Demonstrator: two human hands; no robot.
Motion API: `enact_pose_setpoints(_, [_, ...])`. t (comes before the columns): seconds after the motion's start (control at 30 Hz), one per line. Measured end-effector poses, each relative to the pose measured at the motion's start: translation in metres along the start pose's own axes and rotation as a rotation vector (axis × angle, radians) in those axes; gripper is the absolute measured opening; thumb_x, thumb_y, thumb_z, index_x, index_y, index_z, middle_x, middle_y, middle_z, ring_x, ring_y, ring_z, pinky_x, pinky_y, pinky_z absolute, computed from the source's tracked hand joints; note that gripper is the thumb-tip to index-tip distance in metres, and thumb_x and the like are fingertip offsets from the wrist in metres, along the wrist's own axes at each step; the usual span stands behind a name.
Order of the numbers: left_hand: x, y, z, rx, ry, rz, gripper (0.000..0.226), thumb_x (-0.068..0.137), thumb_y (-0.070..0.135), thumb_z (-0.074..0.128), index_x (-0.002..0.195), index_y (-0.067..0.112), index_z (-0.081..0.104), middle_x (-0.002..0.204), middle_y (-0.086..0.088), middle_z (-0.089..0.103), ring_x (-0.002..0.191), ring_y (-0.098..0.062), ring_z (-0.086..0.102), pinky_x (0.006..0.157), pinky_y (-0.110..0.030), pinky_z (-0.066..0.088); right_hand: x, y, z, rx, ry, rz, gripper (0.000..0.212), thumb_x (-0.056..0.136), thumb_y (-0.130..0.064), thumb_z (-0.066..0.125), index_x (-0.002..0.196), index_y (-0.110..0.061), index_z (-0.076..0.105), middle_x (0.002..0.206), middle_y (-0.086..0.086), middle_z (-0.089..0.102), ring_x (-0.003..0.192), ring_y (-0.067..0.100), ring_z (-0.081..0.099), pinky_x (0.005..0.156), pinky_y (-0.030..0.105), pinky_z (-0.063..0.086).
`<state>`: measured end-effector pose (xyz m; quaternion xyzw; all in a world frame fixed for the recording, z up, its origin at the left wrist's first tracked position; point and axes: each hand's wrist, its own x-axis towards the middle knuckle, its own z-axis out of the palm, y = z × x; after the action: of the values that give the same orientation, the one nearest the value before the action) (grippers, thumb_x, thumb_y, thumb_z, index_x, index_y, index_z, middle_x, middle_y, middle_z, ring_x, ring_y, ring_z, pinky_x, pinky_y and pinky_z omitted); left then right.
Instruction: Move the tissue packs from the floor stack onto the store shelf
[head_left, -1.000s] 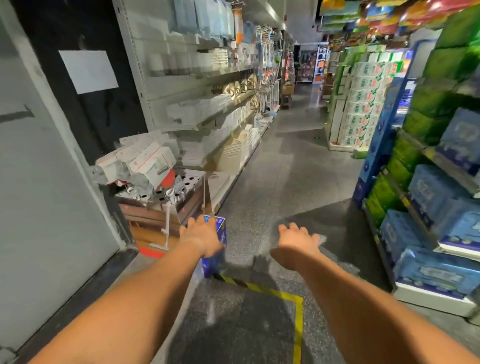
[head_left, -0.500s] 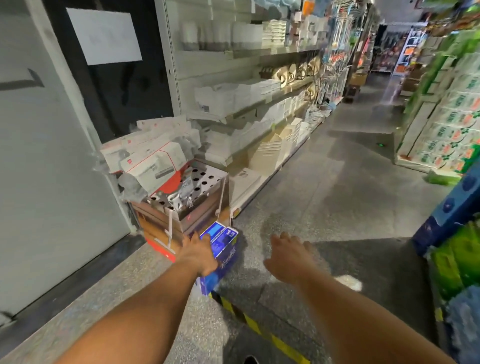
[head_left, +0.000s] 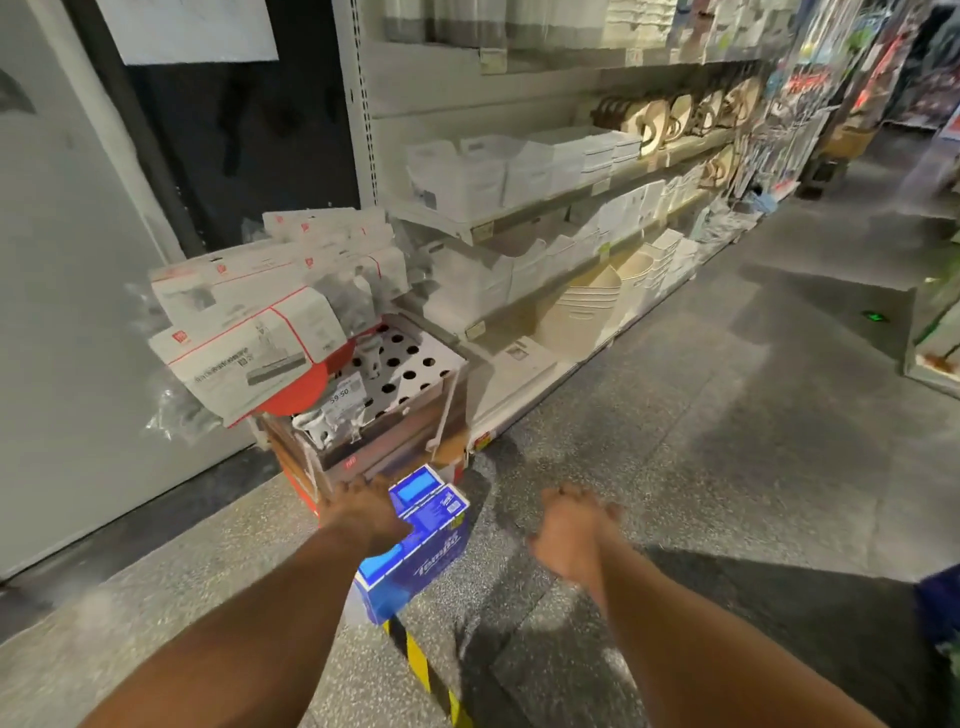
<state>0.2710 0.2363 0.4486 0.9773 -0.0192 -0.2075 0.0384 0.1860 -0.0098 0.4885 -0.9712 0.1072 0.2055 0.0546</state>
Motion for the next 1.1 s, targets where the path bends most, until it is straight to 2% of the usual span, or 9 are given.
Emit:
enact_pose_setpoints(0.2, [0.048, 0.021, 0.021, -0.112, -0.008, -0.202, 0.088, 0.084, 0.063, 0.06, 0.154, 0.023, 0.024, 0.155, -0.01, 0.036, 0.142, -0.034, 0.032, 0.112, -0.051, 0.032, 0.114, 0.002, -0.005, -0.113, -0.084, -0.262, 0.074, 0.094, -0.039, 0.063, 0.156, -0.018, 0.026, 0.16, 0.013, 0.031, 0.146, 0.035, 0.028, 0.12, 0.055, 0.017])
enact_pose_setpoints(0.33, [0.066, 0.037, 0.044, -0.188, -0.03, -0.376, 0.085, 0.086, 0.063, 0.058, 0.153, 0.022, 0.026, 0.151, -0.009, 0.04, 0.139, -0.033, 0.036, 0.109, -0.048, 0.035, 0.181, 0.005, -0.013, -0.209, -0.092, -0.453, 0.073, 0.092, -0.038, 0.063, 0.154, -0.02, 0.028, 0.158, 0.011, 0.033, 0.146, 0.033, 0.029, 0.119, 0.056, 0.022])
enact_pose_setpoints(0.57, [0.079, 0.06, 0.083, -0.292, -0.041, -0.559, 0.078, 0.087, 0.063, 0.058, 0.149, 0.024, 0.032, 0.148, -0.005, 0.045, 0.136, -0.03, 0.041, 0.108, -0.045, 0.035, 0.264, -0.005, 0.008, -0.177, -0.179, -0.55, 0.068, 0.087, -0.045, 0.067, 0.145, -0.027, 0.038, 0.147, 0.005, 0.042, 0.135, 0.028, 0.042, 0.111, 0.051, 0.032])
enact_pose_setpoints(0.67, [0.092, 0.058, 0.102, -0.319, -0.006, -0.578, 0.07, 0.091, 0.058, 0.055, 0.149, 0.024, 0.034, 0.146, -0.003, 0.049, 0.134, -0.027, 0.044, 0.108, -0.044, 0.034, 0.284, -0.011, 0.034, -0.183, -0.232, -0.545, 0.074, 0.088, -0.048, 0.067, 0.149, -0.023, 0.034, 0.147, 0.006, 0.043, 0.136, 0.029, 0.041, 0.113, 0.054, 0.032])
enact_pose_setpoints(0.83, [0.137, 0.042, 0.152, -0.285, -0.007, -0.536, 0.068, 0.093, 0.058, 0.048, 0.149, 0.023, 0.033, 0.142, -0.001, 0.05, 0.132, -0.024, 0.045, 0.108, -0.043, 0.033, 0.325, -0.022, 0.096, -0.216, -0.271, -0.535, 0.074, 0.089, -0.049, 0.067, 0.148, -0.021, 0.034, 0.147, 0.005, 0.043, 0.132, 0.027, 0.045, 0.111, 0.053, 0.035])
enact_pose_setpoints(1.0, [0.214, 0.004, 0.243, -0.281, 0.006, -0.474, 0.071, 0.092, 0.057, 0.051, 0.151, 0.023, 0.029, 0.139, -0.001, 0.049, 0.131, -0.024, 0.043, 0.112, -0.046, 0.031, 0.397, -0.053, 0.19, -0.245, -0.244, -0.579, 0.071, 0.087, -0.054, 0.066, 0.145, -0.025, 0.037, 0.145, 0.004, 0.045, 0.131, 0.028, 0.046, 0.109, 0.051, 0.036])
enact_pose_setpoints(1.1, [0.269, -0.015, 0.309, -0.228, 0.029, -0.44, 0.076, 0.091, 0.06, 0.052, 0.152, 0.022, 0.027, 0.142, -0.003, 0.048, 0.132, -0.025, 0.042, 0.112, -0.046, 0.029, 0.446, -0.066, 0.256, -0.281, -0.223, -0.609, 0.083, 0.088, -0.058, 0.065, 0.153, -0.024, 0.028, 0.153, 0.007, 0.038, 0.139, 0.031, 0.039, 0.111, 0.051, 0.034])
